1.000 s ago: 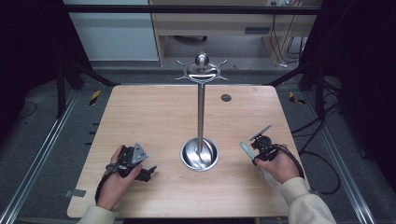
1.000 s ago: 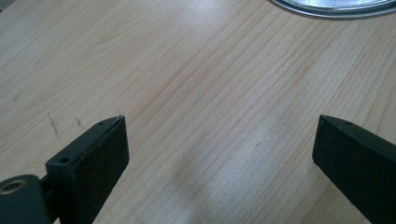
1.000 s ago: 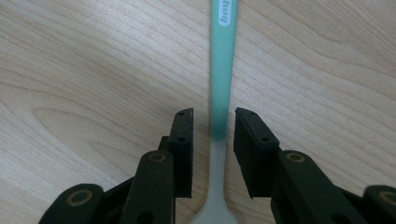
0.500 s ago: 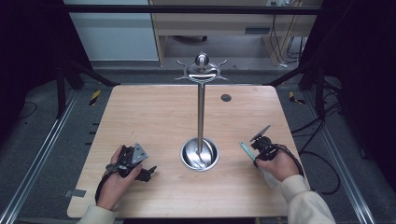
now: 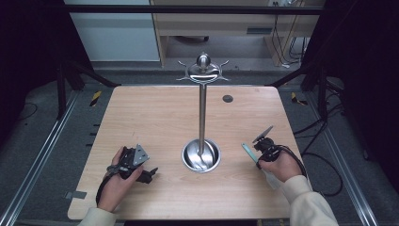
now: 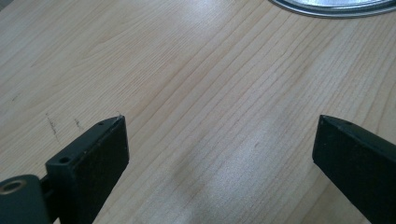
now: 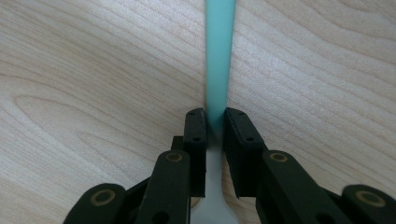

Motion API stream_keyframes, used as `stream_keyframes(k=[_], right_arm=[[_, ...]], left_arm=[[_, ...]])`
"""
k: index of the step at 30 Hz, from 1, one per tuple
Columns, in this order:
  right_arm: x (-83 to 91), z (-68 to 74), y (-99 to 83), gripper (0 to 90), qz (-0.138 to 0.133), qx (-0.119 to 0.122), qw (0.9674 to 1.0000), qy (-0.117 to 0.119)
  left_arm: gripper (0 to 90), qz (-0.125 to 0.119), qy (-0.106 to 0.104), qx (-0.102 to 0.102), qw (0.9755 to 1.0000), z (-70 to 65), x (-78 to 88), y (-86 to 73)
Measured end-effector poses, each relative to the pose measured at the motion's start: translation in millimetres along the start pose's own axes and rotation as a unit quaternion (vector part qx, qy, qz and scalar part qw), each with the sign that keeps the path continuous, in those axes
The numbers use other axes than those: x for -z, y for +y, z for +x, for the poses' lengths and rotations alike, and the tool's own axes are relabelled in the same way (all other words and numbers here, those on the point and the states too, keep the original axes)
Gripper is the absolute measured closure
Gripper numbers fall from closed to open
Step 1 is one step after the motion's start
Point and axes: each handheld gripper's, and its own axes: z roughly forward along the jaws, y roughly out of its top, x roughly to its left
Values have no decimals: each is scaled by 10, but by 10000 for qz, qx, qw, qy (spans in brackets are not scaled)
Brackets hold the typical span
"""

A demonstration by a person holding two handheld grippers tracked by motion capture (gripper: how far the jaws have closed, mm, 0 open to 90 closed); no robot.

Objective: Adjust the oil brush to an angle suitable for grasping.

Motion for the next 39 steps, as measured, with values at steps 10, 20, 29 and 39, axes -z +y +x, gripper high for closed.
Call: stream_keyframes(k=[10,20,29,39], right_arm=[[0,4,4,821,18,-63,10000,-28],[111,22,44,825,-16,-7,10000,-70],[466,-26,110,825,-375,77,9991,-153],[932,-37,136,825,-898,120,9959,-76]], left_arm=[[33,1,-6,19,10000,-2,-1,-1],[33,9,-3,20,10000,2,0,-2],[33,3,3,23,10000,5,4,-3],[33,22,2,18,10000,4,5,-2]])
